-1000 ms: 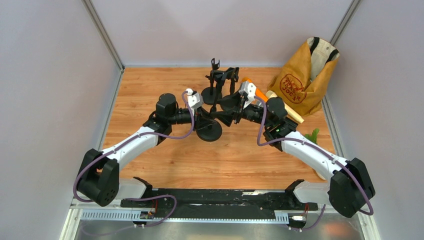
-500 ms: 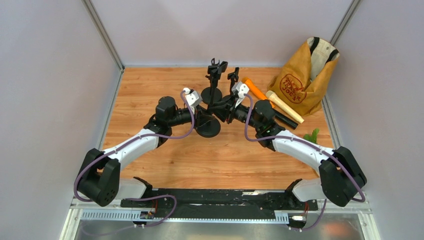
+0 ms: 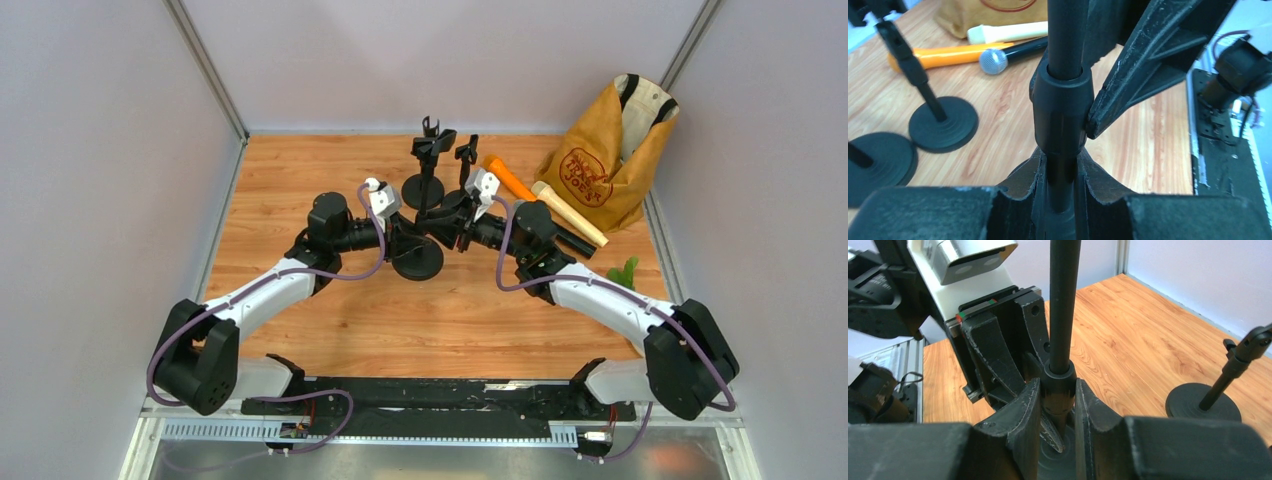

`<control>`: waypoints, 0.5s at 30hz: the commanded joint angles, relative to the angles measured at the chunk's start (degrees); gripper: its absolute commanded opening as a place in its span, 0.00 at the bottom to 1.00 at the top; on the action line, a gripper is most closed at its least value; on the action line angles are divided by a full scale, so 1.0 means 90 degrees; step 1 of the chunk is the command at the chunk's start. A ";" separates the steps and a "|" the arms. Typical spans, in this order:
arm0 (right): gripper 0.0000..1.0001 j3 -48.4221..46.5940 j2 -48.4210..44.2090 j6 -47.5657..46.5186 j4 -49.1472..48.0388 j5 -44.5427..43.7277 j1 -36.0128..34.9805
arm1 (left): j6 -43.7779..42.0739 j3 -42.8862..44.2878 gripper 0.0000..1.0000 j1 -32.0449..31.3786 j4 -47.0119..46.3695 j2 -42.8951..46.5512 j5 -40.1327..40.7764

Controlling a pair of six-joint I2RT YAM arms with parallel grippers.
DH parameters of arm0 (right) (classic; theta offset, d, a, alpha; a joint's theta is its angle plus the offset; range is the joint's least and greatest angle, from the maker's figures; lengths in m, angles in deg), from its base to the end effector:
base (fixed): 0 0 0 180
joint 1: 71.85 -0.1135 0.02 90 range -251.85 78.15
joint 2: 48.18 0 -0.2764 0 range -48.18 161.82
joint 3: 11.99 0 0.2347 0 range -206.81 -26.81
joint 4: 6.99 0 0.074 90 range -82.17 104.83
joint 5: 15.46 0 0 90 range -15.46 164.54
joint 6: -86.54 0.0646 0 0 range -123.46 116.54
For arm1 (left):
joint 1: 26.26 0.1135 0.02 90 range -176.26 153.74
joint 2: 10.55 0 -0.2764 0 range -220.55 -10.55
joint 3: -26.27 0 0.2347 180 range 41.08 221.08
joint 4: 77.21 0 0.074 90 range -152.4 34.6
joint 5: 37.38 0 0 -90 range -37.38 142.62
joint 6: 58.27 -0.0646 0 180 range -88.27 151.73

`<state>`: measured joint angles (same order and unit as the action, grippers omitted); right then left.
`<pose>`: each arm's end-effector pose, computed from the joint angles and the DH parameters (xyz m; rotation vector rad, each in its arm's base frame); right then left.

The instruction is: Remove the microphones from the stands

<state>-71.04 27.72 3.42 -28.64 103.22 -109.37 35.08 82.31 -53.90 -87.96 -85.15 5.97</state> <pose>0.2250 0.2119 0.3245 -0.8103 1.3563 0.9857 0.2319 -0.1745 0.2892 0.9666 1.5025 -1.0845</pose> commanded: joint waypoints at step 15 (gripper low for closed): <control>0.01 0.0169 -0.0766 -0.0507 -0.0433 0.2746 0.0702 | -0.0312 0.0207 0.00 -0.0115 -0.0208 0.0613 -0.3389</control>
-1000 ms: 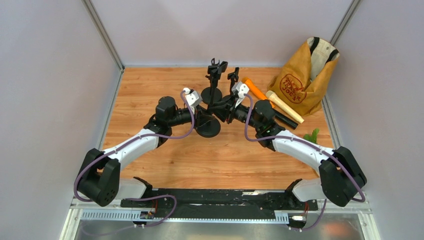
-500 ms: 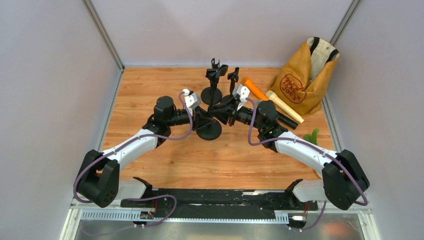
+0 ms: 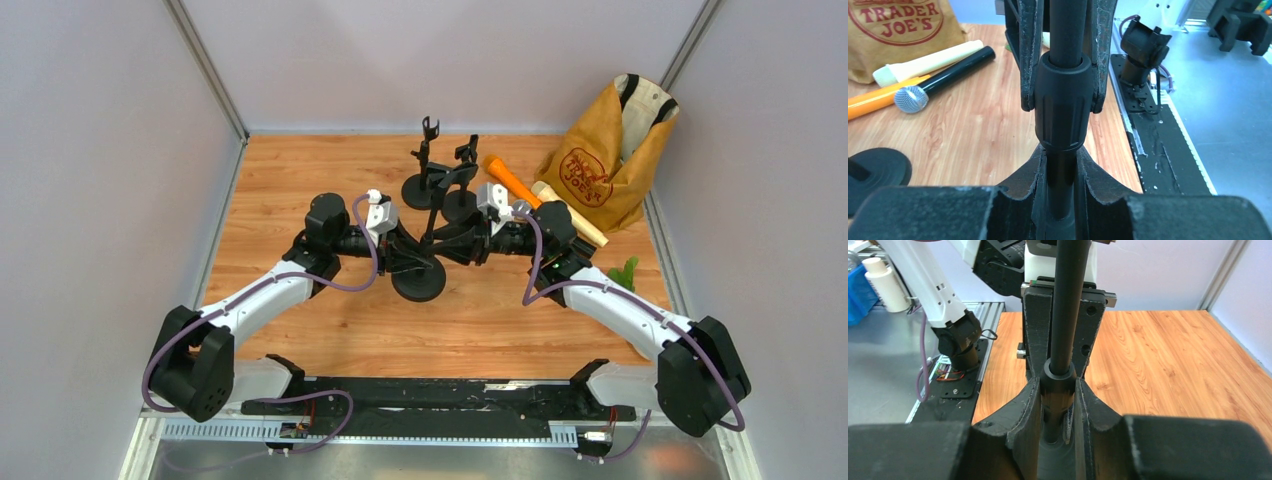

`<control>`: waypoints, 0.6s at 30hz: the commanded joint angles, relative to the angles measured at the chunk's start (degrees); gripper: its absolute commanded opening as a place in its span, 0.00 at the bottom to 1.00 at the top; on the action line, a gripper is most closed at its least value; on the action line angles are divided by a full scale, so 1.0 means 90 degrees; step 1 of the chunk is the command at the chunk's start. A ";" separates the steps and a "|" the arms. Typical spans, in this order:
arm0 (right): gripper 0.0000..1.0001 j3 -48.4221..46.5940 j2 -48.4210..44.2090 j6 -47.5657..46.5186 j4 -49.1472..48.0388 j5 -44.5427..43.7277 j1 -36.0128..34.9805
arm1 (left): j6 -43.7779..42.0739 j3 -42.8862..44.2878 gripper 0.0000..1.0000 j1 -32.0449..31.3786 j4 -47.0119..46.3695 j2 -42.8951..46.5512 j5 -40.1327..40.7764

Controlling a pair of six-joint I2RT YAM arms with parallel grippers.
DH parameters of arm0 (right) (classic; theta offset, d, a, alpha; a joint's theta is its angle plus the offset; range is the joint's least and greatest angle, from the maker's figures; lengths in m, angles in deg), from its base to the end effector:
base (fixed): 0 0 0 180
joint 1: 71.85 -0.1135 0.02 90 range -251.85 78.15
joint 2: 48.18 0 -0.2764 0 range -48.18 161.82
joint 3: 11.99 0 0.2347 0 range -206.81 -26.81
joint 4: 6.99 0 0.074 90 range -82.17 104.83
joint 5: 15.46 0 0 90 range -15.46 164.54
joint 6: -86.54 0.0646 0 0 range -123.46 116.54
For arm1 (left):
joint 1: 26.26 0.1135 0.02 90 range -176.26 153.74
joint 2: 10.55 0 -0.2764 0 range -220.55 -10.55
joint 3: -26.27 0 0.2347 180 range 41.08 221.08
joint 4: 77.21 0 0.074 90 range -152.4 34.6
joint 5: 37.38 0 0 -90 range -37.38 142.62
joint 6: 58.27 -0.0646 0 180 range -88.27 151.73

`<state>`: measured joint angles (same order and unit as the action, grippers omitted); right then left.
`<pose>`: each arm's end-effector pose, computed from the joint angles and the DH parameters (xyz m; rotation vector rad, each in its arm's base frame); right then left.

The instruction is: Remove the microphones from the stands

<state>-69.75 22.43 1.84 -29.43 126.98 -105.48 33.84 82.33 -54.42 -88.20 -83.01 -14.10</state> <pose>0.1955 0.1915 0.3409 -1.1094 1.1332 1.1765 0.2020 -0.1755 0.3014 1.2433 1.2900 -1.3419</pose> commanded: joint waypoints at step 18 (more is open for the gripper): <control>0.61 -0.0095 -0.0144 0.0519 -0.0205 -0.2128 0.0186 | -0.0028 -0.0072 0.00 -0.0104 -0.0700 0.0143 0.2044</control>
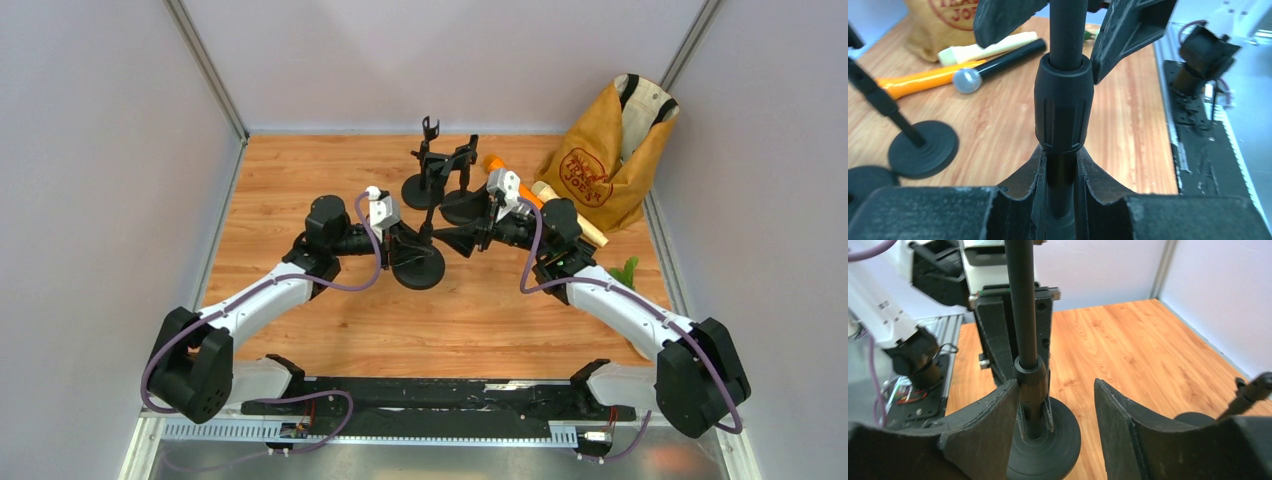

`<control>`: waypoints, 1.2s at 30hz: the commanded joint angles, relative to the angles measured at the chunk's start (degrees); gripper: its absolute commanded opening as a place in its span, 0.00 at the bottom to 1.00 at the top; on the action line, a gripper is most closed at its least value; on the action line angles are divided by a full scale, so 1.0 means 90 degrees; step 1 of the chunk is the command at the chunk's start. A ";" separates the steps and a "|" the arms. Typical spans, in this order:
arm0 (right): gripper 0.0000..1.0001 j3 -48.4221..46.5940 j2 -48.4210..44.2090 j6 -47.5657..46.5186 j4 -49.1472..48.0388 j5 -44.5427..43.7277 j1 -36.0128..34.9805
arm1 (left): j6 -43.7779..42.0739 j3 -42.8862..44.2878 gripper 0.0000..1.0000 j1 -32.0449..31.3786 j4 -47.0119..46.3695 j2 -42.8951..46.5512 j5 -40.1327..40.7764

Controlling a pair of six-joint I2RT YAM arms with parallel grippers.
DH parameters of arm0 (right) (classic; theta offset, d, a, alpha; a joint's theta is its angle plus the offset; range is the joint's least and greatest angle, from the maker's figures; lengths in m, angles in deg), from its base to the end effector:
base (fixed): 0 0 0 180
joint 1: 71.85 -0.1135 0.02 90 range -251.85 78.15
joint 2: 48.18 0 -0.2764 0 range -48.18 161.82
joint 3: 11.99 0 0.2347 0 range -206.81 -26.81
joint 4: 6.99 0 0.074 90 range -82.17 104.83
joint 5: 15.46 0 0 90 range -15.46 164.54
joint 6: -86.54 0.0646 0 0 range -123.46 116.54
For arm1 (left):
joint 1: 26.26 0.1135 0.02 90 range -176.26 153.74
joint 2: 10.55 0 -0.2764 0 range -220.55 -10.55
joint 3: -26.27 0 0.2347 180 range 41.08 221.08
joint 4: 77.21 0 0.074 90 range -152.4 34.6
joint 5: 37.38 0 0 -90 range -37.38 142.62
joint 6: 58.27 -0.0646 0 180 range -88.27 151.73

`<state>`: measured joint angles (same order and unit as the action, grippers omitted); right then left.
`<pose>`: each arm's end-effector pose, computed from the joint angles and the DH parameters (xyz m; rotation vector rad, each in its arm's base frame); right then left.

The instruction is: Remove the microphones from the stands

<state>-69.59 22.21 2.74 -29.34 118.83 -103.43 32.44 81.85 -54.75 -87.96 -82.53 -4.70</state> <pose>0.2104 0.1823 0.3419 -0.9593 1.2109 1.0689 0.2096 -0.1756 0.2994 1.1432 1.3512 -1.2012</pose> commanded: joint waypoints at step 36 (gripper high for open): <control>0.46 -0.0264 -0.0140 -0.0197 0.0413 -0.0375 0.0008 | -0.0314 -0.0077 0.00 -0.0330 -0.0563 0.0087 0.2131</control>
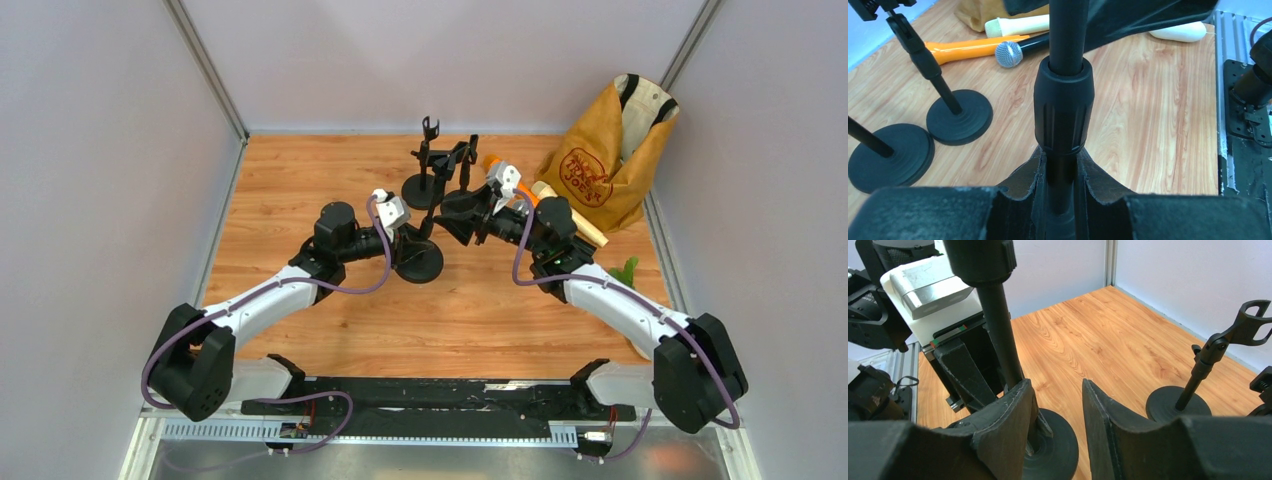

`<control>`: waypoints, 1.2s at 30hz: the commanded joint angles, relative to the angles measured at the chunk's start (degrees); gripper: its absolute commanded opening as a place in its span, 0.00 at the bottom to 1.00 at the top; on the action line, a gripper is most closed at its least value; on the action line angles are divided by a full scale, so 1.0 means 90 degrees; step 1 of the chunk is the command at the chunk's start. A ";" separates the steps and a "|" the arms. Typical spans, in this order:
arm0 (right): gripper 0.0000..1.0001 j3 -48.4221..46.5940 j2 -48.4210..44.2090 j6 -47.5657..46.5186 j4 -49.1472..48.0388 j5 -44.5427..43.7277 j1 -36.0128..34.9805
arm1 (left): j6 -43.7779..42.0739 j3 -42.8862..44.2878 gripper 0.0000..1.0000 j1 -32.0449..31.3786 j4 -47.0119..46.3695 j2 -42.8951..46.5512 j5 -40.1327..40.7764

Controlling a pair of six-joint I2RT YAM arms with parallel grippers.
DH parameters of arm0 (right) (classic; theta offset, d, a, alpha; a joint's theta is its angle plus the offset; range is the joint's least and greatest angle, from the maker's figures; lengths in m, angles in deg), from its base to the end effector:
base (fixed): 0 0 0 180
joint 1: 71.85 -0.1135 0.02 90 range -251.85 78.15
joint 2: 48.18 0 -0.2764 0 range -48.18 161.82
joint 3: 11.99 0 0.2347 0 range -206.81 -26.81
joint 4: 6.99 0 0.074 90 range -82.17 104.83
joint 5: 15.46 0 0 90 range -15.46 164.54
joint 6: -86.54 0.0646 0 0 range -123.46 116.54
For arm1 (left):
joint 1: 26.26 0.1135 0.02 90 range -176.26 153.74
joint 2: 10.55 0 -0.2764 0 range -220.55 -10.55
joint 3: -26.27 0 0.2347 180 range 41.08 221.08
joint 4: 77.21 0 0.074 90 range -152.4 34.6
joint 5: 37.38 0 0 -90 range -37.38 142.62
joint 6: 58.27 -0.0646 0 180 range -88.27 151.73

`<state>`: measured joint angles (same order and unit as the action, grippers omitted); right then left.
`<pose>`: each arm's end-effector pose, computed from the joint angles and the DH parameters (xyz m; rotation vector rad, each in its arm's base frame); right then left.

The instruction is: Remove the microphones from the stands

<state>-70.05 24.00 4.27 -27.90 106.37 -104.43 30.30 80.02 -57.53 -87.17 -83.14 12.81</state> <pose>0.2269 0.1854 0.3346 -0.7788 1.3366 0.9657 0.2192 -0.1815 0.2824 0.9896 1.4913 -0.9749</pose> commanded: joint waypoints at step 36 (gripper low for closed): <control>0.05 0.0319 0.0341 -0.0059 -0.1012 0.0335 -0.0470 | -0.0202 0.0081 0.00 -0.0022 -0.0655 0.0191 -0.0711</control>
<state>-66.60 28.18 6.68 -34.61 107.03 -108.08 30.01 79.82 -57.18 -87.50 -83.14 13.92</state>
